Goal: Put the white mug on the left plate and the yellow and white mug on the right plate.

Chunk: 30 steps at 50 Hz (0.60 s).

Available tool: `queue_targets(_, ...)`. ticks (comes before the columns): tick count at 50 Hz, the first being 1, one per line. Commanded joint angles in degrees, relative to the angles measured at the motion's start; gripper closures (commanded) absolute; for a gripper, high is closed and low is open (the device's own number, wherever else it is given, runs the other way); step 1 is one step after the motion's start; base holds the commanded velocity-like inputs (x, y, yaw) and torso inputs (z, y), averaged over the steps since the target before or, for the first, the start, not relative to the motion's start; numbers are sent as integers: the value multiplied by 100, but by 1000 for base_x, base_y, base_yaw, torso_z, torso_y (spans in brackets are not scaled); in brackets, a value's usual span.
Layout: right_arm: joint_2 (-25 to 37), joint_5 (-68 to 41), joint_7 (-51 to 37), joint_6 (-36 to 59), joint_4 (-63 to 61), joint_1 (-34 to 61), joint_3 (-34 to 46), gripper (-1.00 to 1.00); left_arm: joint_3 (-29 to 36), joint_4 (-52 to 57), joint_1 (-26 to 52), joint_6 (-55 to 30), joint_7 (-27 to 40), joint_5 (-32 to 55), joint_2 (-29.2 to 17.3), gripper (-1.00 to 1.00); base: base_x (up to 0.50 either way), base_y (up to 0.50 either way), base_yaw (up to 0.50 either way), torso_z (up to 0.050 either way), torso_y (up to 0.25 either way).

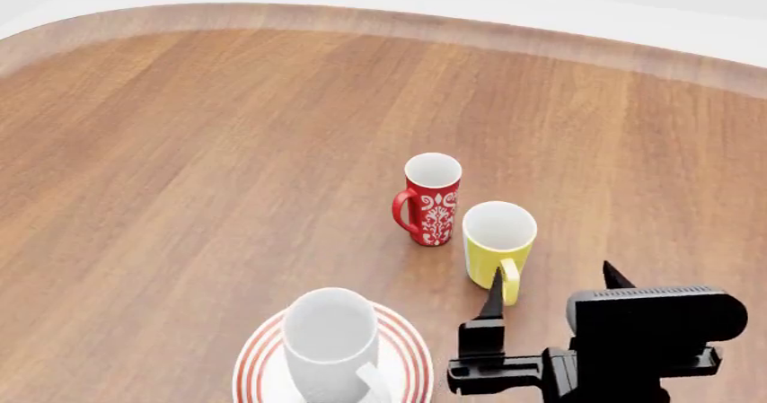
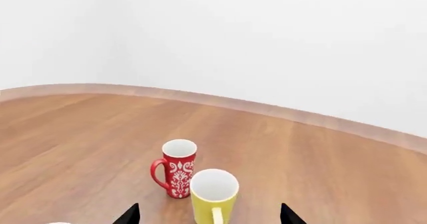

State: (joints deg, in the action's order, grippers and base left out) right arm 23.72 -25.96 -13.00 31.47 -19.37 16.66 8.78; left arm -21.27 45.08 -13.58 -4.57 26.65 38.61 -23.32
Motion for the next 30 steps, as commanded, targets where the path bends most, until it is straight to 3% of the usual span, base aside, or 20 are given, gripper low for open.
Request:
queue_targets(1,-328,263,-344,246,912,526,172,-100,-2,22,-32,25,5,9,-1,-100,0,0,0,0,0)
queue_targets(30,-338,235,-238,161,1242,607,265,-100,48,59,-60,36,53,-19,-14,-100,0,0,0,0,0)
